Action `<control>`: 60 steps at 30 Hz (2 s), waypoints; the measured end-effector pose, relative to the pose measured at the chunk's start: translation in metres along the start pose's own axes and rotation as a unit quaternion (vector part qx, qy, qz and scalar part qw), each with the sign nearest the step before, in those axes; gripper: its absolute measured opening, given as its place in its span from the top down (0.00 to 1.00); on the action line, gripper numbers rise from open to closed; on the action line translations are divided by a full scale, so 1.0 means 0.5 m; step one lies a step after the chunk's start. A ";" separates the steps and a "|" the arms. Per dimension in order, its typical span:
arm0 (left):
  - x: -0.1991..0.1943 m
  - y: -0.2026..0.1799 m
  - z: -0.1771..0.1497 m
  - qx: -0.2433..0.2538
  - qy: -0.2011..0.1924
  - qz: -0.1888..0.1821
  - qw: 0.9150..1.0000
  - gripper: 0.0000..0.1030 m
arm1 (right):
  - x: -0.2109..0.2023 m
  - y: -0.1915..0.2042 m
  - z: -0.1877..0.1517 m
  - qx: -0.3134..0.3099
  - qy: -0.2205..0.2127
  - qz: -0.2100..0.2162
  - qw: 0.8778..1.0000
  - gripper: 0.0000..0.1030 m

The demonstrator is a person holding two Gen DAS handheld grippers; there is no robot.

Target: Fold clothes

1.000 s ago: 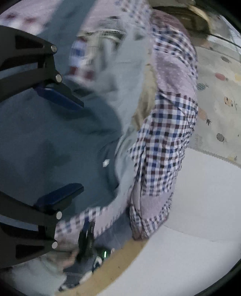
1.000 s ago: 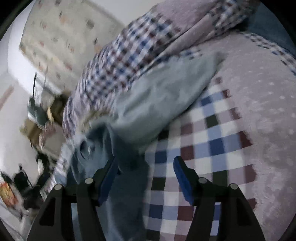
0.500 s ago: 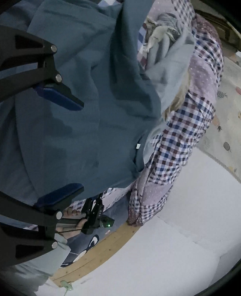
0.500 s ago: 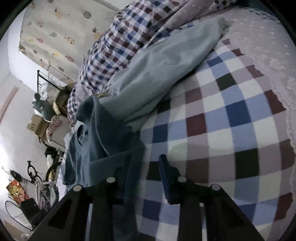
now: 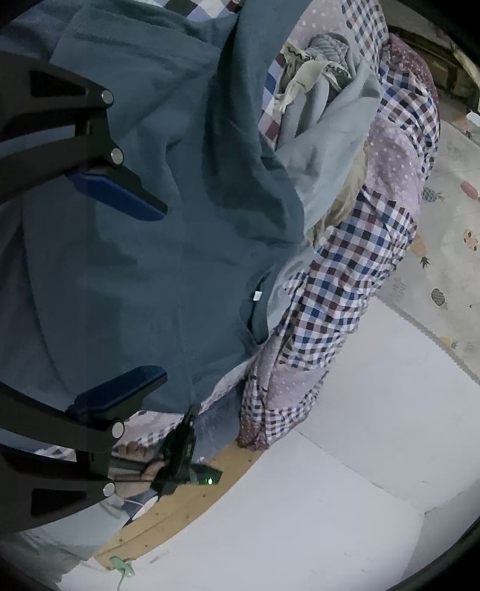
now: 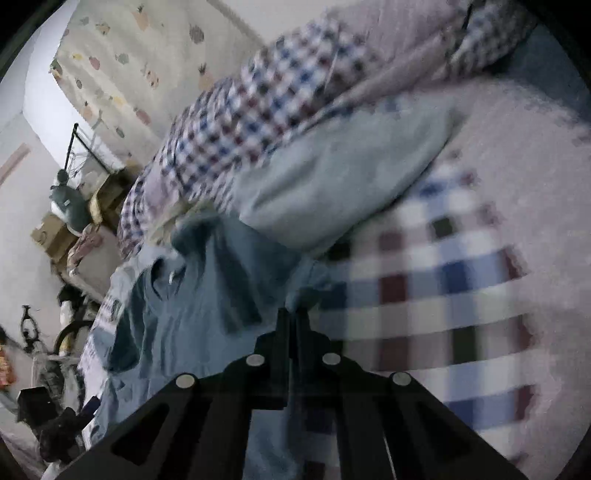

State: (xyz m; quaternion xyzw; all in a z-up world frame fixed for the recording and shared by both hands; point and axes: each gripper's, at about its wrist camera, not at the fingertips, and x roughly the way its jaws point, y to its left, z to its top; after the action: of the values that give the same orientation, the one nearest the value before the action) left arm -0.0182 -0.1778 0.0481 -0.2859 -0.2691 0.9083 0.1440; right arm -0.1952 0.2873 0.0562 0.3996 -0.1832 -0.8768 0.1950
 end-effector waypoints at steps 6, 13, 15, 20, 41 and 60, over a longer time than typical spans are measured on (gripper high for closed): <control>0.004 -0.001 0.001 0.000 0.006 0.001 1.000 0.19 | -0.043 0.011 0.011 -0.036 0.032 -0.108 0.993 0.94; 0.000 0.004 0.010 -0.001 -0.004 0.015 1.000 0.19 | -0.039 -0.105 -0.021 0.094 0.052 -0.109 0.988 0.61; -0.001 0.011 0.013 -0.004 -0.004 0.023 1.000 0.19 | -0.062 -0.112 -0.050 0.108 0.047 -0.090 0.989 0.61; -0.011 0.025 0.019 -0.013 -0.009 0.043 0.999 0.19 | -0.135 -0.067 -0.145 0.079 0.055 -0.082 0.992 0.61; -0.284 0.253 0.080 -0.198 -0.172 0.165 0.951 0.19 | -0.153 0.116 -0.348 -0.069 0.091 -0.230 0.966 0.85; -0.306 0.419 0.048 -0.341 -0.093 0.113 0.929 0.19 | -0.069 0.485 -0.326 -0.168 0.067 -0.113 0.977 0.67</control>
State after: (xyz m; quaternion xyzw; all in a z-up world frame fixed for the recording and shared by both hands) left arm 0.0664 -0.4216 0.0123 -0.2604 -0.5408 0.7946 -0.0916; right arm -0.0009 0.0693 0.0934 0.4374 0.0271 -0.8825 0.1707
